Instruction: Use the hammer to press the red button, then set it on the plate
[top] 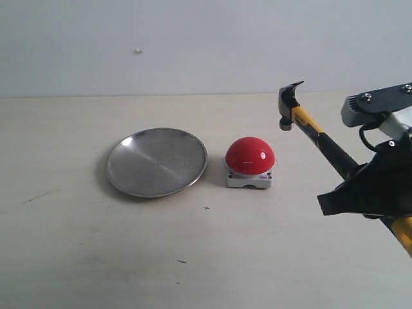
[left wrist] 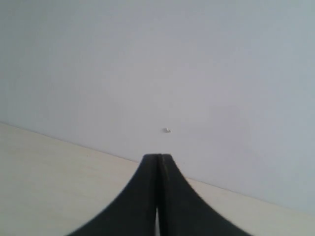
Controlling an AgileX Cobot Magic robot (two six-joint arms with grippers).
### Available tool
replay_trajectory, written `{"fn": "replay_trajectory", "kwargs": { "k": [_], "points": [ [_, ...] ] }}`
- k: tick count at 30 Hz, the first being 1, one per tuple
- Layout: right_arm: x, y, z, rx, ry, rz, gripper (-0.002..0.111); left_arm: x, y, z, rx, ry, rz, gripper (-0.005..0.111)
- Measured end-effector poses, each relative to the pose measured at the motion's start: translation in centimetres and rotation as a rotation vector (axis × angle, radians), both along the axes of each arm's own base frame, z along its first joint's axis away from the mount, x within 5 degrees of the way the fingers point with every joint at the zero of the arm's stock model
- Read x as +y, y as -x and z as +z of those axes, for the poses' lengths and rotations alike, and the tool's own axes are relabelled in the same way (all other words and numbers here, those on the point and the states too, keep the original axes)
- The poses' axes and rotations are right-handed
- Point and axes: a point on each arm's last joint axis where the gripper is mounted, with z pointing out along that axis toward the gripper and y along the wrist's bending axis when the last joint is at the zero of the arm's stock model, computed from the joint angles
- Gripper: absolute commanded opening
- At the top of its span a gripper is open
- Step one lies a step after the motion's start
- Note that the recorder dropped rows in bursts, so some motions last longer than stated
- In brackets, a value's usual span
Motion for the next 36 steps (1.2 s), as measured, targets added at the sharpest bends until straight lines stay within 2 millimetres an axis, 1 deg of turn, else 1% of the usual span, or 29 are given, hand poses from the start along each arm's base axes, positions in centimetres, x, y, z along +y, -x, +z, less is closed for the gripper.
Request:
{"fn": "replay_trajectory", "kwargs": {
  "k": [4,8,11,15,17,22,29,31,33,36],
  "points": [
    [0.5,-1.0,0.7,0.06,0.011,0.008,0.0,0.0,0.0,0.0,0.0,0.0,0.0,0.0],
    [1.4,-1.6,1.8,0.033,-0.076,0.037,0.0,0.0,0.0,0.0,0.0,0.0,0.0,0.0],
    [2.0,-2.0,1.5,0.042,-0.113,0.063,0.0,0.0,0.0,0.0,0.0,0.0,0.0,0.0],
    [2.3,-2.6,0.3,0.093,-0.11,0.066,0.0,0.0,0.0,0.0,0.0,0.0,0.0,0.0],
    [2.3,-2.7,0.2,0.094,-0.112,0.064,0.0,0.0,0.0,0.0,0.0,0.0,0.0,0.0],
    [2.5,-3.2,0.6,0.022,-0.132,0.063,0.0,0.0,0.0,0.0,0.0,0.0,0.0,0.0],
    [2.3,-3.2,3.3,-0.184,-0.186,0.064,0.0,0.0,0.0,0.0,0.0,0.0,0.0,0.0],
    [2.3,-3.2,3.8,-0.223,-0.198,0.063,0.0,0.0,0.0,0.0,0.0,0.0,0.0,0.0],
    [2.3,-3.3,3.9,-0.234,-0.2,0.062,0.0,0.0,0.0,0.0,0.0,0.0,0.0,0.0],
    [2.5,-3.6,2.9,-0.186,-0.188,0.06,0.0,0.0,0.0,0.0,0.0,0.0,0.0,0.0]
  ]
}}
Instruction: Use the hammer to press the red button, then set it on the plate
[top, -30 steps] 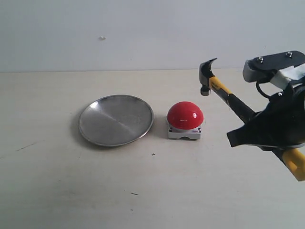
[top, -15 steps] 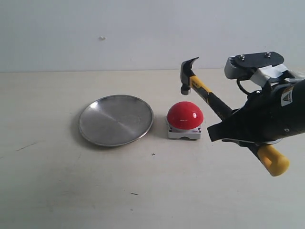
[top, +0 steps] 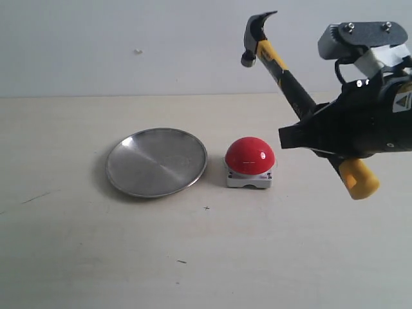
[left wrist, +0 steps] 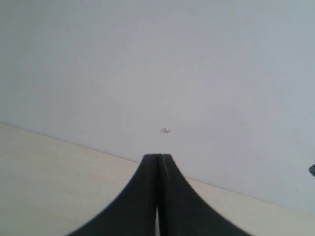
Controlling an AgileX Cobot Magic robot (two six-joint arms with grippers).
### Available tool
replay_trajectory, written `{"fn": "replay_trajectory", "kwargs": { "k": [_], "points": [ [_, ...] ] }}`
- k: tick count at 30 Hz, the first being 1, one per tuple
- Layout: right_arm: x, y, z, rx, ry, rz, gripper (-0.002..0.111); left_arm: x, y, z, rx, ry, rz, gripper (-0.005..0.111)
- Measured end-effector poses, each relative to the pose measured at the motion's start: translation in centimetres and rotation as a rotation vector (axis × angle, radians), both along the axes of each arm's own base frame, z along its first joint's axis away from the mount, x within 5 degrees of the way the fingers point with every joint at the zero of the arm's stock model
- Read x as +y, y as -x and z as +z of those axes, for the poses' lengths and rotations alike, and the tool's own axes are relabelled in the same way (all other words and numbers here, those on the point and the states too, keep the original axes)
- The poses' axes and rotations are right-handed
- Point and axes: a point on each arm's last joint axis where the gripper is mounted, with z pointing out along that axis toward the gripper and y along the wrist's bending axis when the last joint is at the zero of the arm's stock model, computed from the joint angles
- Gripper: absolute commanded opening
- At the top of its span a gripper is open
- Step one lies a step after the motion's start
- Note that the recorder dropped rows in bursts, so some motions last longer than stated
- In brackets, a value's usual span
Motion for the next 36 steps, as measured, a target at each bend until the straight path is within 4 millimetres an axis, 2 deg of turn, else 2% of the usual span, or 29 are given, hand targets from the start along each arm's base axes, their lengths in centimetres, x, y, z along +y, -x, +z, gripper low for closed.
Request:
{"fn": "replay_trajectory", "kwargs": {
  "k": [7,9,14,22,28,36],
  "points": [
    [0.4,-0.9,-5.7,0.313,0.113,0.03,0.0,0.0,0.0,0.0,0.0,0.0,0.0,0.0],
    [0.5,-1.3,-6.3,0.315,0.121,0.034,0.0,0.0,0.0,0.0,0.0,0.0,0.0,0.0],
    [0.8,-1.6,-4.8,0.215,0.044,0.0,0.0,0.0,0.0,0.0,0.0,0.0,-0.002,0.0],
    [0.6,-1.4,0.7,-0.067,-0.161,-0.082,0.0,0.0,0.0,0.0,0.0,0.0,-0.002,0.0],
    [0.7,-1.4,0.7,-0.091,-0.252,-0.142,0.0,0.0,0.0,0.0,0.0,0.0,-0.002,0.0],
    [2.6,-1.0,1.1,-0.167,-0.307,-0.109,0.0,0.0,0.0,0.0,0.0,0.0,-0.002,0.0]
  ]
}}
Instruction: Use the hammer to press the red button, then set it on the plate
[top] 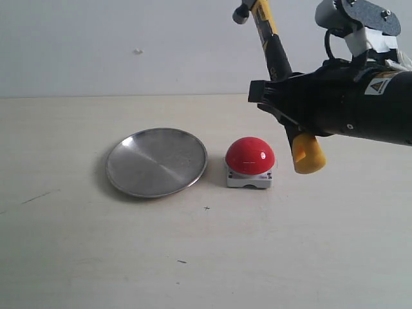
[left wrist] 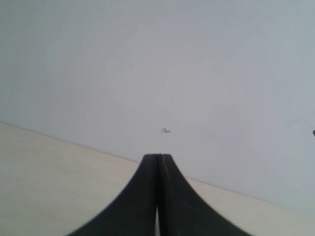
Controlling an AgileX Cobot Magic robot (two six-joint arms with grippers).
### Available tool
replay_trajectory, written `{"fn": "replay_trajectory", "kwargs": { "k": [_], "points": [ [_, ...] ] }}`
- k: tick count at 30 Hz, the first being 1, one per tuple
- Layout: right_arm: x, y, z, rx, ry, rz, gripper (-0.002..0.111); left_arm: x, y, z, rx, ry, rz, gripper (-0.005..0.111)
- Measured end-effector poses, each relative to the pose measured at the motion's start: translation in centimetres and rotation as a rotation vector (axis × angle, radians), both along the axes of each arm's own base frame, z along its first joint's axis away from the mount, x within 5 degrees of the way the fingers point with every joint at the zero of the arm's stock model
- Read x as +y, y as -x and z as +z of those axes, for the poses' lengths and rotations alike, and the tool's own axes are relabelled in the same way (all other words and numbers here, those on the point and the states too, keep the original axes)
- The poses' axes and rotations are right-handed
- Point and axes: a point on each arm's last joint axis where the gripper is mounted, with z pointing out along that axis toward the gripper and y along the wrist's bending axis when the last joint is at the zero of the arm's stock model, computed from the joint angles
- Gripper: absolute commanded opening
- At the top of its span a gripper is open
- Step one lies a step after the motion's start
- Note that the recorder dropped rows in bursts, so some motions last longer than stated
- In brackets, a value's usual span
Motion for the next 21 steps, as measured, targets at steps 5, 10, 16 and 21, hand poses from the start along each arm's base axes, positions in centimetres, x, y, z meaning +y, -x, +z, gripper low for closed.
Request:
{"fn": "replay_trajectory", "kwargs": {
  "k": [5,10,16,21],
  "points": [
    [1.3,-0.1,0.2,-0.05,-0.08,-0.003,0.0,0.0,0.0,0.0,0.0,0.0,-0.001,0.0],
    [3.0,-0.8,-0.2,-0.097,-0.212,0.046,0.0,0.0,0.0,0.0,0.0,0.0,-0.001,0.0],
    [5.2,-2.7,-2.5,-0.043,-0.398,0.092,0.0,0.0,0.0,0.0,0.0,0.0,-0.002,0.0],
    [6.5,-4.8,-5.9,0.076,-0.402,0.065,0.0,0.0,0.0,0.0,0.0,0.0,-0.002,0.0]
  ]
}}
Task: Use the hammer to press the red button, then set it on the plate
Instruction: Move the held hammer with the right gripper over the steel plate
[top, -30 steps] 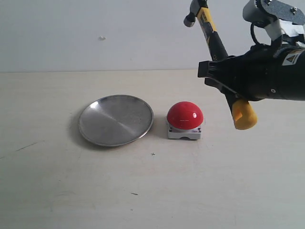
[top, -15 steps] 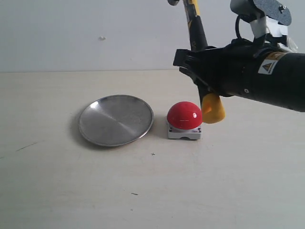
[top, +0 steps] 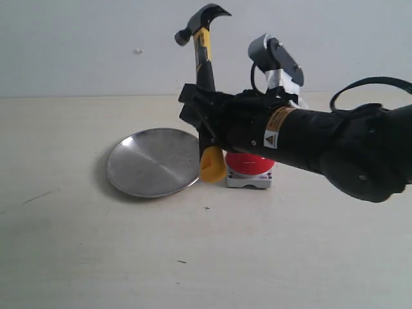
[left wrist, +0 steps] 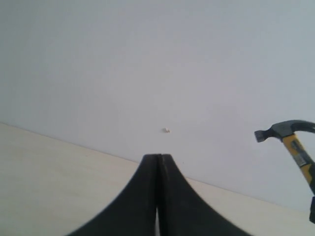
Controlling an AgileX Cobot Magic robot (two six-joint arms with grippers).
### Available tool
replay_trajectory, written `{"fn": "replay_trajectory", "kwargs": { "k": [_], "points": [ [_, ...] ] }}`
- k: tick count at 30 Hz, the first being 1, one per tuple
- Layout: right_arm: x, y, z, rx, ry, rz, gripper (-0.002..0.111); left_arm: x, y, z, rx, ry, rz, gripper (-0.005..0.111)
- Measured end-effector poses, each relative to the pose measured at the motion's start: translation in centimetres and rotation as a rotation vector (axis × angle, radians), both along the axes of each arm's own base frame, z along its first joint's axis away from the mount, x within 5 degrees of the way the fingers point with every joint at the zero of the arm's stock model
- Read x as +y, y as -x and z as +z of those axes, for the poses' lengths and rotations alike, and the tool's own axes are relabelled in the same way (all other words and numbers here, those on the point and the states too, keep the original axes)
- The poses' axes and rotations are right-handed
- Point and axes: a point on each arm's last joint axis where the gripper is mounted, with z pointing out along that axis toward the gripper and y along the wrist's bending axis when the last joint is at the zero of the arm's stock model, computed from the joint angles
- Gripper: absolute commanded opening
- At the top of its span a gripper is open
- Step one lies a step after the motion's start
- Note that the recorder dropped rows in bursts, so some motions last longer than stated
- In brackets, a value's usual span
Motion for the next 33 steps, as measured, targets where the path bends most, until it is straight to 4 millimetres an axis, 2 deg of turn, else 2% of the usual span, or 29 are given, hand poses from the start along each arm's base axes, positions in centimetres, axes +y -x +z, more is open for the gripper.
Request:
{"fn": "replay_trajectory", "kwargs": {
  "k": [11,17,24,33],
  "points": [
    [2.8,-4.7,-3.4,0.078,-0.037,-0.001,0.0,0.0,0.0,0.0,0.0,0.0,0.0,0.0],
    [4.4,-6.4,-5.0,0.099,-0.044,0.002,0.0,0.0,0.0,0.0,0.0,0.0,0.0,0.0],
    [7.2,-6.8,-7.6,0.138,-0.063,-0.034,0.0,0.0,0.0,0.0,0.0,0.0,0.0,0.0],
    [7.2,-7.0,-8.1,0.146,-0.046,-0.069,0.0,0.0,0.0,0.0,0.0,0.0,0.0,0.0]
  ]
}}
